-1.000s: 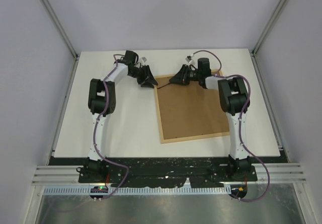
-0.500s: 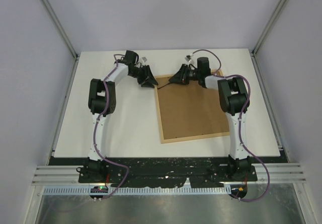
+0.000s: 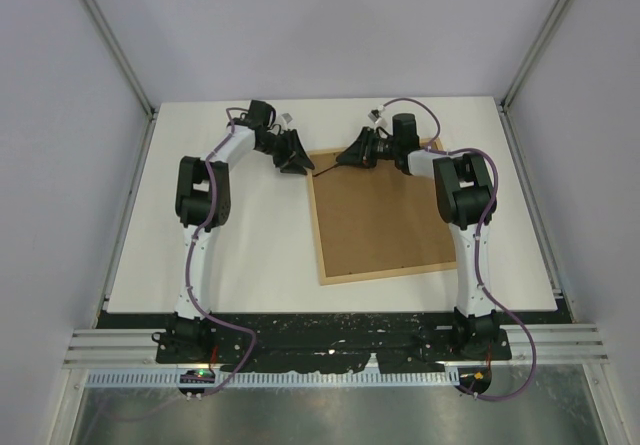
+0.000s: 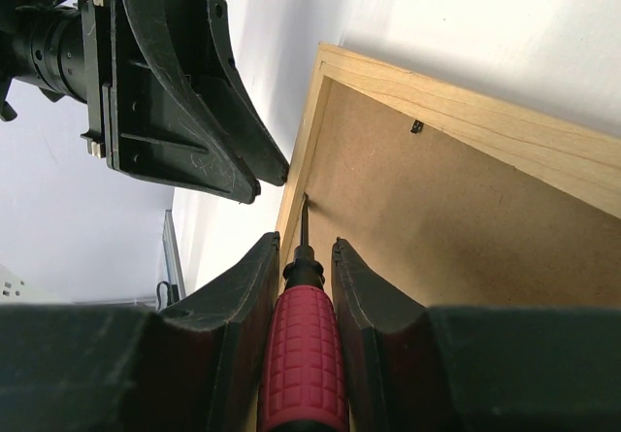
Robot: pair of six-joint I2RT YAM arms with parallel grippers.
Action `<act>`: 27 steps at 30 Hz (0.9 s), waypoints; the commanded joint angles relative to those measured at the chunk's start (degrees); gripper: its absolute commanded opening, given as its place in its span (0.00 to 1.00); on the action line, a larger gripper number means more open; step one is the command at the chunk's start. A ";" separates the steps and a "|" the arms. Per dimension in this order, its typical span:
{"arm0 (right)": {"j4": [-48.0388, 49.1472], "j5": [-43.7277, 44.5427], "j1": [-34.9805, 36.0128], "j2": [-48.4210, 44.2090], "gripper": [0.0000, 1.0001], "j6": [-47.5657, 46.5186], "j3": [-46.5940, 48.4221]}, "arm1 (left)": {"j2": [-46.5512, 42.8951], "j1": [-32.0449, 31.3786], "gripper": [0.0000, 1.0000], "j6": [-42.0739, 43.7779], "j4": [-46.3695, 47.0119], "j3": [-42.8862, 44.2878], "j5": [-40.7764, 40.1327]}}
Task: Take the photo out of the frame
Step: Release the photo frame item from the photo frame.
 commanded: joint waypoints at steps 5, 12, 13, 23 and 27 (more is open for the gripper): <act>2.50 -0.56 0.08 -2.37 0.08 -0.88 2.58 | -0.45 -0.72 0.40 -0.89 1.99 0.43 1.40; 3.64 -0.65 0.87 -0.87 0.08 -0.53 3.19 | -0.19 -1.16 0.37 -1.41 2.43 0.34 1.84; 3.90 -0.74 1.04 -0.61 0.08 -0.44 3.46 | -0.01 -1.25 0.37 -1.42 2.51 0.34 1.85; 4.08 -1.09 2.80 0.62 0.08 -0.26 4.60 | 0.43 -1.60 0.35 -1.51 2.69 0.17 2.02; 2.41 -0.57 3.33 0.71 0.08 -1.31 5.48 | 0.34 -1.69 0.33 -1.59 2.78 0.08 1.93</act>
